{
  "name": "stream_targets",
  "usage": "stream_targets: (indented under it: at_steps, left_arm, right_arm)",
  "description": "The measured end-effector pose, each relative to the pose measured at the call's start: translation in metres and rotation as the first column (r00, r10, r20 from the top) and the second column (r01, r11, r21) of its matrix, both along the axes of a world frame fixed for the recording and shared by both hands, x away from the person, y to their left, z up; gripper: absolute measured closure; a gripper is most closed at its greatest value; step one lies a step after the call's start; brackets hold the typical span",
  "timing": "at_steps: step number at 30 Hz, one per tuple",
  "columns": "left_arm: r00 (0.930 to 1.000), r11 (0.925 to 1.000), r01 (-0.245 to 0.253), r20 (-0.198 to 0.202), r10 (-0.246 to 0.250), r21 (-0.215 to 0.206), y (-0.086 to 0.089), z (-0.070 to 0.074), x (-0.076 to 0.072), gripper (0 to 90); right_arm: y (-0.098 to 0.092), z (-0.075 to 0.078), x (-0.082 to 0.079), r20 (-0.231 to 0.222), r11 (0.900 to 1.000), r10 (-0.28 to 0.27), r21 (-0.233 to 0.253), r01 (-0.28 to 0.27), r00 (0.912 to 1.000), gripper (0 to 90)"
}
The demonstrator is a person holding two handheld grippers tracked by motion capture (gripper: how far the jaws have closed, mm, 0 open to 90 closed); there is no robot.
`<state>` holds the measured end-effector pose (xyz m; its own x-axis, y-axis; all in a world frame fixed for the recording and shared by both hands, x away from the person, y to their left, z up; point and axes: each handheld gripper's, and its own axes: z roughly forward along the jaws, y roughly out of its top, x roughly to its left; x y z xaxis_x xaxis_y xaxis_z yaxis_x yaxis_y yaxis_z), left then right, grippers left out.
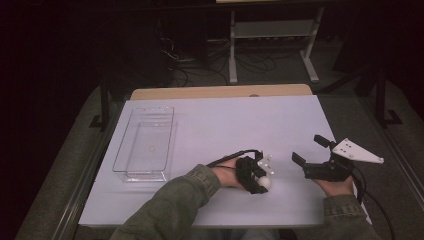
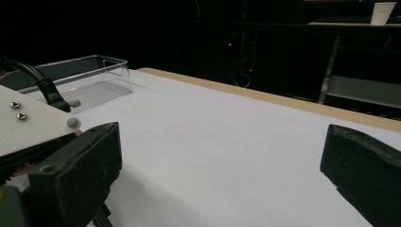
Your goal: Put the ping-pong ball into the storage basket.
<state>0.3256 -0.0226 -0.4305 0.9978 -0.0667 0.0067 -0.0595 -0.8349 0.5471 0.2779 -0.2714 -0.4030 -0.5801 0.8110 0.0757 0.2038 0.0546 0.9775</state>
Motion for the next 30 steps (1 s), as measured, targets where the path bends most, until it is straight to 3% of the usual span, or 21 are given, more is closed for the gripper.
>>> stream_targets:
  at_steps: [8,18,24,30]
  left_arm:
    - [0.9997,0.9997,-0.023,0.002,0.023,-0.009,0.002,0.005,0.002,50.1]
    - [0.9998,0.9996,-0.016,0.015,0.016,-0.025,0.009,0.016,0.002,50.2]
    - [0.9997,0.9999,-0.006,0.025,0.006,-0.014,0.013,0.020,0.000,50.1]
    - [0.9993,0.9992,-0.017,0.032,0.018,-0.036,0.018,0.028,0.000,50.1]
  right_arm:
    - [-0.001,0.000,0.000,0.002,1.000,-0.001,0.002,0.001,1.0000,0.0]
    - [-0.001,0.000,0.000,0.000,1.000,-0.003,-0.003,0.003,1.0000,0.0]
    - [0.000,-0.001,0.000,0.000,1.000,-0.005,-0.009,0.005,1.0000,0.0]
    - [0.000,0.000,-0.001,0.004,1.000,-0.007,-0.012,0.007,1.0000,0.0]
